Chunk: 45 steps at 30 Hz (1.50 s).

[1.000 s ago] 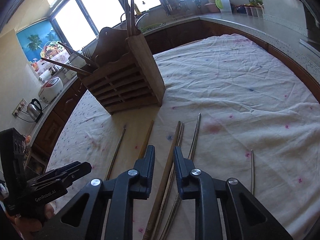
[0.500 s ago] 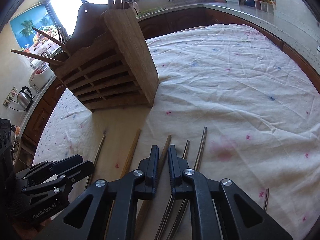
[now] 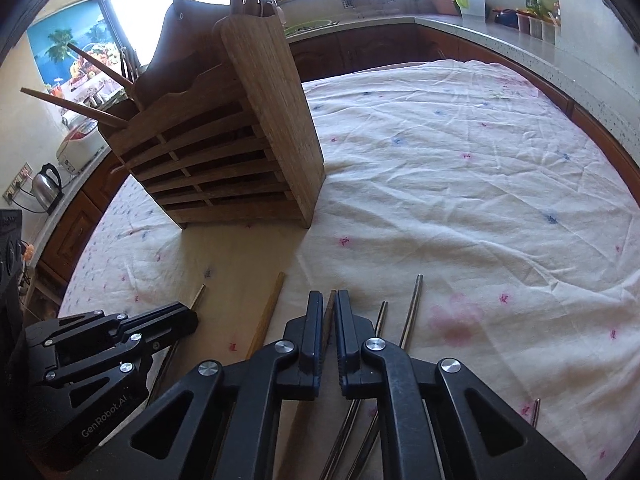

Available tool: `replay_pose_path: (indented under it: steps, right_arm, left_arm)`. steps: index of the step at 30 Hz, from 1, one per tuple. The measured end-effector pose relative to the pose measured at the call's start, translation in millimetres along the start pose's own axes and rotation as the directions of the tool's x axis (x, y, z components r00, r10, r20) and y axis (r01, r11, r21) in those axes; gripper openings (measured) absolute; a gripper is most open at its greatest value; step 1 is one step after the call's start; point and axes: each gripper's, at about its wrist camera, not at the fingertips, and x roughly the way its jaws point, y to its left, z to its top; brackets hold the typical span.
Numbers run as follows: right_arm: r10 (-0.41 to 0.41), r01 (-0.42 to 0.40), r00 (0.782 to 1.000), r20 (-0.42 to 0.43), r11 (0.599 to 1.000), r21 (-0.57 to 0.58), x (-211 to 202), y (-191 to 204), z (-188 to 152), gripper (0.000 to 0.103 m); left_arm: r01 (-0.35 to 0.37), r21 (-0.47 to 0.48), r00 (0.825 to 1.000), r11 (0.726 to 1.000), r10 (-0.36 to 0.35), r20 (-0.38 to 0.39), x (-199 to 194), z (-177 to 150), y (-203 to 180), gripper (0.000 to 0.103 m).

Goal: Organize utensils
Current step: 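Grasp a steel chopstick with the left tool while the right tool grasps a chopstick, then carry both chopsticks upright over the holder and open both tools to drop them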

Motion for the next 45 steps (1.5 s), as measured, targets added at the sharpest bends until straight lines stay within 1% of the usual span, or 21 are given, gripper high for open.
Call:
replay_pose_path:
  steps: [5, 9, 12, 16, 19, 24, 28, 32, 41, 45]
  right_arm:
    - [0.068, -0.071, 0.996, 0.064, 0.996, 0.049, -35, -2, 1, 0.005]
    - [0.107, -0.116, 0.984, 0.14, 0.992, 0.052, -74, 4, 6, 0.004]
    - [0.125, -0.134, 0.973, 0.195, 0.99, 0.036, -103, 9, 9, 0.004]
    - [0.145, -0.154, 0.953, 0.265, 0.988, 0.016, -139, 16, 11, 0.004]
    - [0.162, -0.17, 0.936, 0.311, 0.986, -0.002, -160, 20, 13, 0.004]
    - [0.166, -0.165, 0.913, 0.372, 0.986, -0.034, -190, 27, 17, 0.004]
    - [0.155, -0.15, 0.904, 0.399, 0.988, -0.045, -199, 29, 21, 0.004]
    - [0.148, -0.141, 0.9, 0.409, 0.989, -0.047, -202, 29, 23, 0.004]
    - [0.146, -0.137, 0.894, 0.423, 0.989, -0.051, -206, 30, 26, 0.004]
    - [0.144, -0.136, 0.891, 0.431, 0.989, -0.051, -208, 29, 28, 0.004]
  left_arm:
    - [0.069, -0.072, 0.996, 0.995, -0.064, 0.061, -39, -5, 19, 0.004]
    - [0.118, -0.097, 0.986, 0.988, -0.105, 0.128, -79, -8, 29, 0.004]
    - [0.138, -0.096, 0.976, 0.986, -0.119, 0.181, -107, -10, 31, 0.004]
    - [0.161, -0.099, 0.964, 0.982, -0.136, 0.228, -136, -12, 34, 0.004]
    - [0.181, -0.104, 0.955, 0.978, -0.149, 0.258, -153, -14, 35, 0.004]
    - [0.178, -0.094, 0.944, 0.98, -0.143, 0.298, -173, -15, 37, 0.004]
    - [0.169, -0.095, 0.938, 0.981, -0.131, 0.322, -183, -14, 39, 0.004]
    - [0.163, -0.098, 0.932, 0.982, -0.121, 0.343, -188, -13, 41, 0.004]
    - [0.154, -0.099, 0.925, 0.983, -0.108, 0.365, -193, -4, 42, 0.004]
    - [0.154, -0.107, 0.915, 0.982, -0.101, 0.389, -198, 2, 44, 0.004]
